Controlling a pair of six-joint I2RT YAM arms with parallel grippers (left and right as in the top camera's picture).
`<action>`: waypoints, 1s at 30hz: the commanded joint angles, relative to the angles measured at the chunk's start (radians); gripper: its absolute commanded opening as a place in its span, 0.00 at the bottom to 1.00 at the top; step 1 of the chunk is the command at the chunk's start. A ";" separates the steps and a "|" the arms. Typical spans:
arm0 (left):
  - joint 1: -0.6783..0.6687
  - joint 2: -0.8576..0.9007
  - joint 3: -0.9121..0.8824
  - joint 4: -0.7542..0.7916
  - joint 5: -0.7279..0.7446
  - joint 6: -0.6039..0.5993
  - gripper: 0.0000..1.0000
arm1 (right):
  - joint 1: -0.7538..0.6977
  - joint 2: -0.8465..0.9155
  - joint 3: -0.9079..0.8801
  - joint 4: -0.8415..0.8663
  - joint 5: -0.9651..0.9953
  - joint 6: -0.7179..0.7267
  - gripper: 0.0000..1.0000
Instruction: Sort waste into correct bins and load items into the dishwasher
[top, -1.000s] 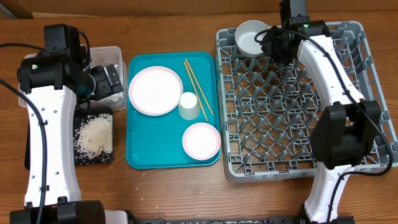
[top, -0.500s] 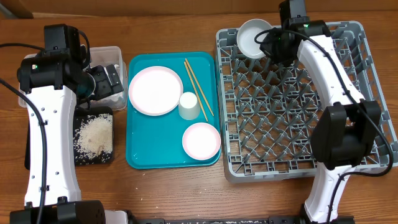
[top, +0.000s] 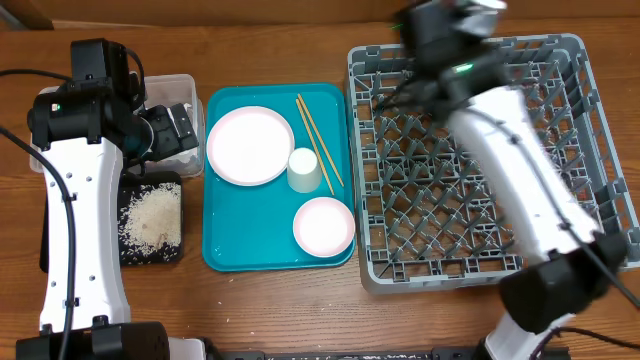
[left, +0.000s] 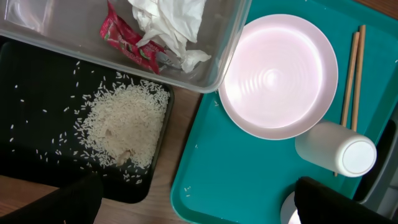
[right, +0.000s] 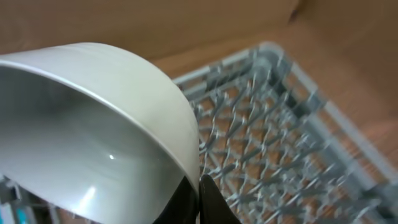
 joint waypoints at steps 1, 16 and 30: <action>0.004 -0.002 0.011 0.001 -0.010 0.009 1.00 | 0.105 0.092 0.004 0.026 0.401 -0.140 0.04; 0.004 -0.002 0.011 0.001 -0.010 0.009 1.00 | 0.145 0.323 0.003 0.108 0.532 -0.313 0.04; 0.004 -0.002 0.011 0.001 -0.010 0.009 1.00 | 0.147 0.358 0.003 0.110 0.367 -0.312 0.04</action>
